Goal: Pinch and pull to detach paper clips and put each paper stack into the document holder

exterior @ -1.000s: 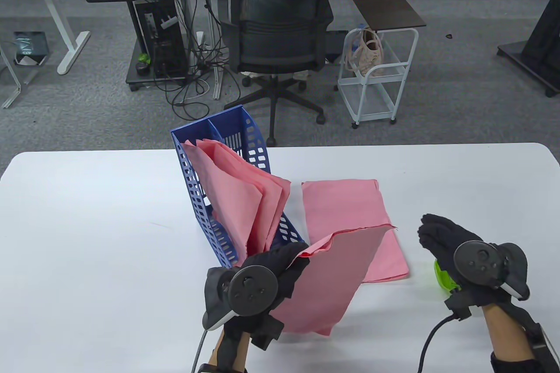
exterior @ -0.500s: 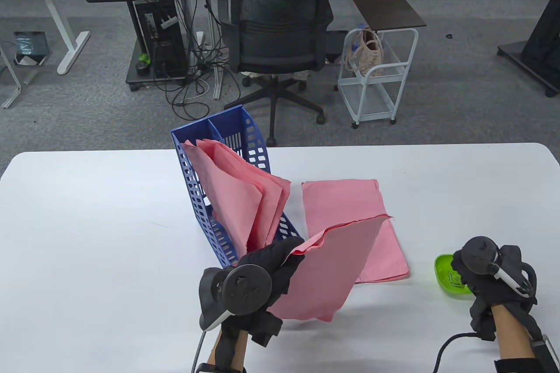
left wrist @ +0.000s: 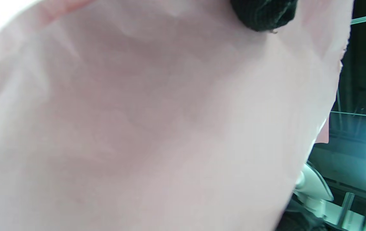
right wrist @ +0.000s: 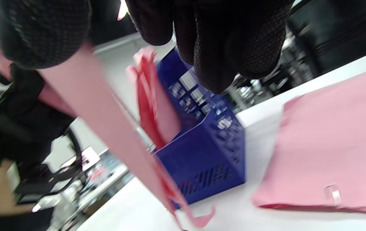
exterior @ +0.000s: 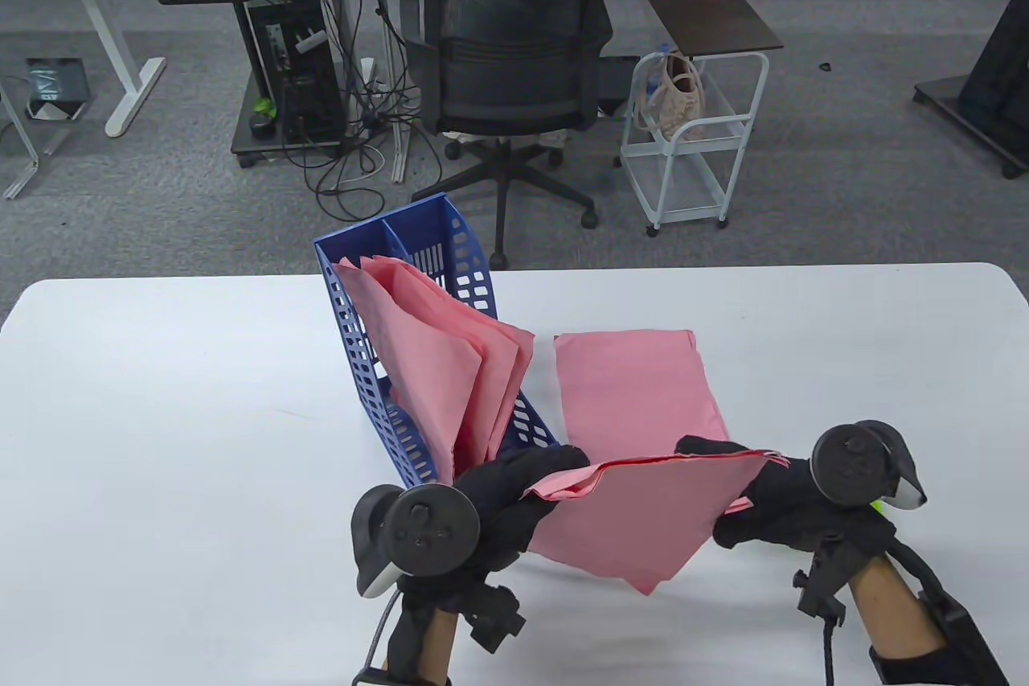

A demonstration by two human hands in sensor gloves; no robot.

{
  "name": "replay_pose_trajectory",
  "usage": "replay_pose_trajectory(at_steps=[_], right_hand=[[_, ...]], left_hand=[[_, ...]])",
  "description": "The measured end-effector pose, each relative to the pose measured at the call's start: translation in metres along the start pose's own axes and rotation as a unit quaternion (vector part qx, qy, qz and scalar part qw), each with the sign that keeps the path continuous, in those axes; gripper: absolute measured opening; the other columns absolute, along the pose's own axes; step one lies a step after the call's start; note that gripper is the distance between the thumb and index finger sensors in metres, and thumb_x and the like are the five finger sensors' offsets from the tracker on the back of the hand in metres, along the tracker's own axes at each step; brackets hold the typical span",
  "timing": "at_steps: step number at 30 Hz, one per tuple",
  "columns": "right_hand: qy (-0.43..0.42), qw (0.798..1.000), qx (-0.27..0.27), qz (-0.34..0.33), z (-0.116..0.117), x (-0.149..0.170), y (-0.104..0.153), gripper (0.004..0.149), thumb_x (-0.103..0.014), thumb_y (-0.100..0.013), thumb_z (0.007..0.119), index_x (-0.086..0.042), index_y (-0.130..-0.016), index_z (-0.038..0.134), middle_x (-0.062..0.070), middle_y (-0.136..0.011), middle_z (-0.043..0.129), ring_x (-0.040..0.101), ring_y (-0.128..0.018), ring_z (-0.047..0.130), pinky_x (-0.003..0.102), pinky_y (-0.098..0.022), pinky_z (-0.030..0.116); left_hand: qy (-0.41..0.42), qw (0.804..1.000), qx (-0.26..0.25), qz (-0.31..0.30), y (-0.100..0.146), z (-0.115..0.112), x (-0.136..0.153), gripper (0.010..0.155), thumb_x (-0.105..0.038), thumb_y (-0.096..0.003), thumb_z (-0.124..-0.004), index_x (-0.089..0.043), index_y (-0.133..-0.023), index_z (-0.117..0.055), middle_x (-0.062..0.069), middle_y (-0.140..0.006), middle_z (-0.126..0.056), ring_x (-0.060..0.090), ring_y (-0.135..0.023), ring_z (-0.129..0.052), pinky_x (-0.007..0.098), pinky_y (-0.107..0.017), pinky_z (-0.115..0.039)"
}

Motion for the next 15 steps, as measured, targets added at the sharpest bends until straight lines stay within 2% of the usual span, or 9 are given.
replay_pose_trajectory(at_steps=[5,8,11,15], right_hand=[[0.003,0.999,-0.021,-0.031,0.011,-0.024,-0.009,0.053,-0.041,-0.055,0.07,-0.031,-0.106,0.06,0.012,-0.108,0.075,0.027,-0.078,0.095,0.037,-0.059,0.079],[0.02,1.0,-0.008,-0.017,0.005,-0.032,-0.005,0.047,-0.035,-0.058,0.067,-0.029,-0.104,0.063,0.01,-0.101,0.082,0.022,-0.069,0.099,0.032,-0.053,0.082],[0.03,0.999,0.008,-0.006,-0.006,-0.033,0.002,0.045,-0.034,-0.057,0.067,-0.027,-0.102,0.067,0.009,-0.096,0.087,0.019,-0.063,0.101,0.03,-0.049,0.084],[0.054,0.997,0.031,0.042,-0.028,-0.027,0.016,0.045,-0.034,-0.057,0.068,-0.026,-0.101,0.069,0.009,-0.094,0.089,0.019,-0.06,0.102,0.029,-0.047,0.084]], left_hand=[[0.014,1.0,0.003,-0.006,0.0,-0.001,-0.001,0.042,-0.044,-0.0552,-0.061,-0.037,-0.093,-0.077,-0.007,-0.087,-0.095,0.017,-0.075,-0.102,0.04,-0.064,-0.083],[-0.003,1.0,-0.009,0.007,0.002,0.0,0.0,0.043,-0.044,-0.0559,-0.063,-0.034,-0.096,-0.076,-0.005,-0.087,-0.095,0.018,-0.075,-0.102,0.041,-0.063,-0.083],[-0.08,0.997,-0.01,0.021,0.004,0.004,-0.004,0.053,-0.05,-0.054,-0.064,-0.028,-0.102,-0.072,0.0,-0.092,-0.093,0.022,-0.077,-0.101,0.043,-0.063,-0.081],[-0.231,0.97,-0.019,0.066,0.011,0.016,-0.006,0.062,-0.057,-0.0543,-0.057,-0.024,-0.106,-0.07,0.005,-0.096,-0.09,0.026,-0.08,-0.099,0.044,-0.065,-0.08]])
Point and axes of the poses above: the tracker on the back of each hand, its own x axis roughly to the little-finger side, its own y axis roughly from the fingertips to the wrist, z = x × y, the point moved 4 cm from there along -y, roughly from the wrist to the fingertips
